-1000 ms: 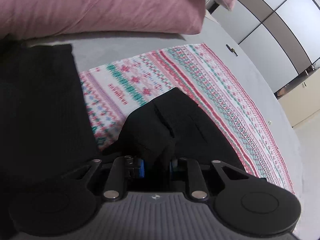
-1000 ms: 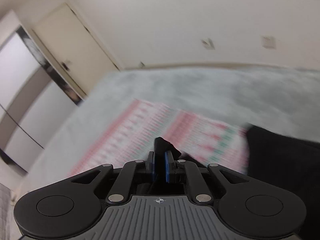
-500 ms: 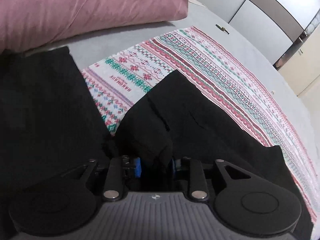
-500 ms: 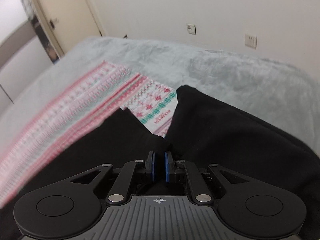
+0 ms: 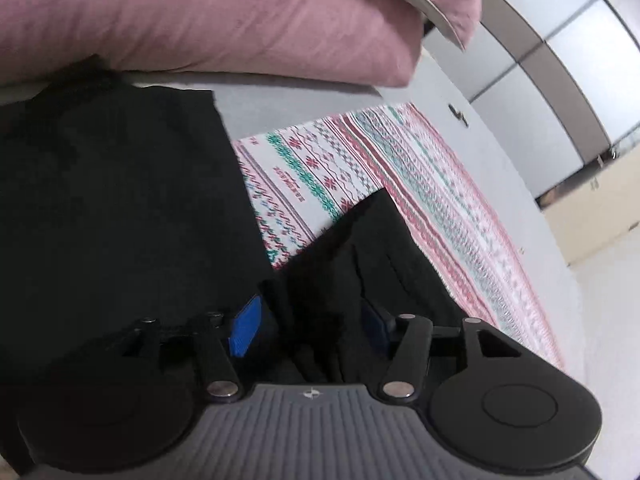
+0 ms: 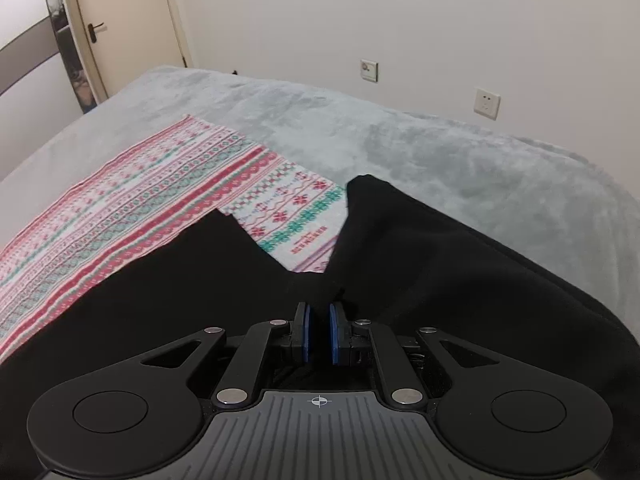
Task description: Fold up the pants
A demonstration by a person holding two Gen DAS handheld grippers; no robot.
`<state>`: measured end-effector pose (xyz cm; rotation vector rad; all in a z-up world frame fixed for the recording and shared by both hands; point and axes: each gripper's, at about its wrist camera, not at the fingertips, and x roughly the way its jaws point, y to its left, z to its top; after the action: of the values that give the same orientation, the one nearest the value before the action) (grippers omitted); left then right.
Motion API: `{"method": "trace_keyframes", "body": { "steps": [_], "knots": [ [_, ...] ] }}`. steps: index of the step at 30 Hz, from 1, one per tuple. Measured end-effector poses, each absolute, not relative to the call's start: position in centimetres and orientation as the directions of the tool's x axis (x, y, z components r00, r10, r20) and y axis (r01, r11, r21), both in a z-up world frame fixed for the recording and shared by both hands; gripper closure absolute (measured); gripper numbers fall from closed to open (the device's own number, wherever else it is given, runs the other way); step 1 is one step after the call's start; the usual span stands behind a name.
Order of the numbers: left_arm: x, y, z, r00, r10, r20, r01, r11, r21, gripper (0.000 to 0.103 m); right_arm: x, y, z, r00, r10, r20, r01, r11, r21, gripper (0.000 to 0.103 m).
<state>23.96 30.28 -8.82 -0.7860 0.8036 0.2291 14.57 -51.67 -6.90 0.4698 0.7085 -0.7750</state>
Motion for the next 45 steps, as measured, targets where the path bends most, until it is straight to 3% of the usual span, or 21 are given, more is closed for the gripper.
{"method": "trace_keyframes", "body": {
  "steps": [4, 9, 10, 11, 12, 13, 14, 16, 19, 21, 23, 26, 36, 39, 41, 43, 45],
  "knots": [
    [24.1, 30.1, -9.2, 0.681, -0.126, -0.721, -0.453, 0.701, -0.551, 0.004, 15.3, -50.6, -6.8, 0.506, -0.465, -0.727, 0.745, 0.66, 0.096, 0.088],
    [26.0, 28.3, -10.1, 0.654, -0.115, -0.748, -0.456, 0.729, -0.51, 0.0, 15.2, -51.0, -6.7, 0.511, -0.435, -0.741, 0.761, 0.631, 0.155, 0.088],
    [26.4, 27.9, -10.5, 0.64, -0.089, -0.763, -0.475, 0.735, -0.484, 0.0, 15.0, -51.1, -6.6, 0.521, -0.425, -0.74, 0.761, 0.624, 0.177, 0.084],
    [26.7, 27.5, -10.7, 0.632, -0.053, -0.773, -0.495, 0.741, -0.455, 0.001, 14.8, -51.1, -6.5, 0.529, -0.415, -0.74, 0.761, 0.618, 0.198, 0.074],
    [26.9, 26.9, -10.8, 0.628, -0.001, -0.778, -0.509, 0.755, -0.412, 0.017, 14.6, -51.0, -6.3, 0.541, -0.401, -0.739, 0.759, 0.611, 0.224, 0.067],
    [27.1, 26.4, -10.7, 0.621, 0.043, -0.782, -0.516, 0.775, -0.366, 0.029, 14.4, -50.8, -6.1, 0.555, -0.382, -0.739, 0.752, 0.61, 0.25, 0.053],
    [27.2, 26.0, -10.6, 0.619, 0.068, -0.783, -0.511, 0.791, -0.336, 0.031, 14.2, -50.5, -5.8, 0.568, -0.362, -0.739, 0.742, 0.614, 0.269, 0.045],
    [27.1, 26.0, -10.5, 0.63, 0.07, -0.773, -0.517, 0.781, -0.351, 0.042, 13.6, -49.2, -5.1, 0.609, -0.305, -0.732, 0.698, 0.644, 0.313, 0.044],
    [26.8, 26.5, -10.2, 0.647, 0.06, -0.761, -0.527, 0.756, -0.389, 0.046, 13.0, -46.7, -5.6, 0.682, -0.097, -0.725, 0.569, 0.692, 0.444, 0.029],
    [26.9, 26.4, -10.1, 0.645, 0.065, -0.761, -0.535, 0.75, -0.389, 0.046, 13.3, -45.3, -7.4, 0.674, 0.052, -0.737, 0.514, 0.683, 0.519, 0.029],
    [26.9, 26.1, -10.0, 0.643, 0.077, -0.762, -0.536, 0.755, -0.377, 0.047, 14.3, -43.9, -9.1, 0.619, 0.083, -0.781, 0.523, 0.698, 0.489, 0.03],
    [27.3, 26.1, -10.0, 0.644, 0.079, -0.761, -0.539, 0.752, -0.379, 0.048, 15.2, -43.5, -11.1, 0.56, -0.002, -0.829, 0.619, 0.665, 0.417, 0.031],
    [27.8, 26.7, -10.0, 0.669, 0.074, -0.74, -0.529, 0.746, -0.404, 0.052, 15.0, -43.0, -12.4, 0.631, -0.198, -0.75, 0.742, 0.436, 0.509, 0.031],
    [28.0, 26.9, -9.9, 0.672, 0.073, -0.737, -0.535, 0.735, -0.416, 0.053, 14.5, -42.7, -12.8, 0.644, -0.258, -0.72, 0.748, 0.41, 0.522, 0.045],
    [28.1, 27.0, -9.7, 0.678, 0.066, -0.732, -0.532, 0.732, -0.427, 0.053, 13.8, -44.0, -13.2, 0.649, -0.289, -0.704, 0.758, 0.33, 0.563, 0.076],
    [28.2, 27.0, -9.5, 0.683, 0.065, -0.727, -0.525, 0.736, -0.427, 0.053, 13.0, -45.5, -13.9, 0.667, -0.272, -0.694, 0.745, 0.228, 0.626, 0.086],
    [28.2, 27.2, -9.3, 0.69, 0.059, -0.722, -0.525, 0.727, -0.443, 0.053, 12.4, -45.9, -13.9, 0.682, -0.261, -0.683, 0.731, 0.208, 0.65, 0.089]
  ]
}}
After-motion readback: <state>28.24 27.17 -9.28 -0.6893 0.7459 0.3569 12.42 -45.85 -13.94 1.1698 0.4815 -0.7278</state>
